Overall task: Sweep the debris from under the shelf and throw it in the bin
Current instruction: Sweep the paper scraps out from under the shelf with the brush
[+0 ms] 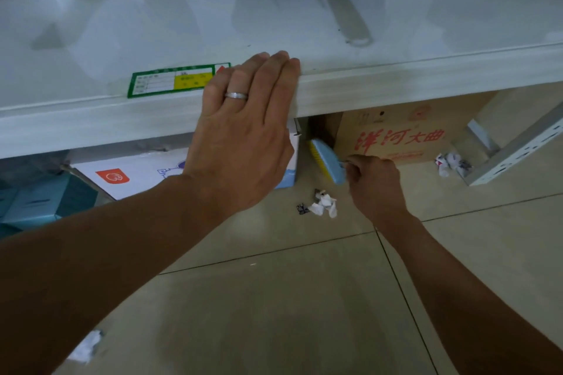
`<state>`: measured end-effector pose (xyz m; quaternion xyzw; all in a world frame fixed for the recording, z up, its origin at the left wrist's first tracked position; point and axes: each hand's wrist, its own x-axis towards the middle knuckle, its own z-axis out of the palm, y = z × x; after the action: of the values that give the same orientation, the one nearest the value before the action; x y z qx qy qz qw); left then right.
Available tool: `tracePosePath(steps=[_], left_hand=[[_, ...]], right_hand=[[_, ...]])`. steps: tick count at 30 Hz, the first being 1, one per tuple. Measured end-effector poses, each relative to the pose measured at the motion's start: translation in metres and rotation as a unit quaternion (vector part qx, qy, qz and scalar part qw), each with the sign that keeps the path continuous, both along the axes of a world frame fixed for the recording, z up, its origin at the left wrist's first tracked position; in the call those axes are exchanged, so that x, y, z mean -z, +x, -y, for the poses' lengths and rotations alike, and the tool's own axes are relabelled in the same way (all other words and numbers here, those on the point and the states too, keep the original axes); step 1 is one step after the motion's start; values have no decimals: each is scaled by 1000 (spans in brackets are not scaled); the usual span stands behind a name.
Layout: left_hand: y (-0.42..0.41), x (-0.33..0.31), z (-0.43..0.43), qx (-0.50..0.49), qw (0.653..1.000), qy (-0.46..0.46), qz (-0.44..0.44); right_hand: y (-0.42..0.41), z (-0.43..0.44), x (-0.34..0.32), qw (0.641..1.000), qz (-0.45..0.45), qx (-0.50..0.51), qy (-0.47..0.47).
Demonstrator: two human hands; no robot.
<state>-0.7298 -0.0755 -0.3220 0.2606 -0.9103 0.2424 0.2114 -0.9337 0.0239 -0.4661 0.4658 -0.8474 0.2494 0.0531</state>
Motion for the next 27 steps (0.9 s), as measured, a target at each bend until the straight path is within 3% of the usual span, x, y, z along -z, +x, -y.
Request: tracePosePath(steps=[2, 4, 6, 9, 11, 16, 21, 24, 27], left_hand=[[-1, 0, 0, -1, 1000, 3, -3], [0, -2, -2, -5, 1000, 8, 2], [1, -4, -2, -4, 1000, 9, 15], [2, -3, -2, -3, 1000, 6, 25], [2, -4, -2, -6, 1000, 5, 23], [4, -8, -5, 1, 999, 29, 26], [6, -13, -9, 1, 998, 55, 44], [8, -19, -13, 2, 995, 77, 58], [12, -27, -13, 14, 993, 88, 78]], right_hand=[[-2, -6, 3, 998, -45, 5, 48], [6, -9, 8, 981, -75, -13, 179], [19, -19, 8, 965, -85, -63, 238], [33, -43, 3, 976, -47, -82, 195], [34, -50, 2, 983, -71, -51, 165], [62, -71, 8, 952, -109, -113, 264], [75, -82, 4, 973, -89, -49, 209], [78, -64, -10, 966, -77, -8, 247], [89, -52, -11, 955, -25, -53, 291]])
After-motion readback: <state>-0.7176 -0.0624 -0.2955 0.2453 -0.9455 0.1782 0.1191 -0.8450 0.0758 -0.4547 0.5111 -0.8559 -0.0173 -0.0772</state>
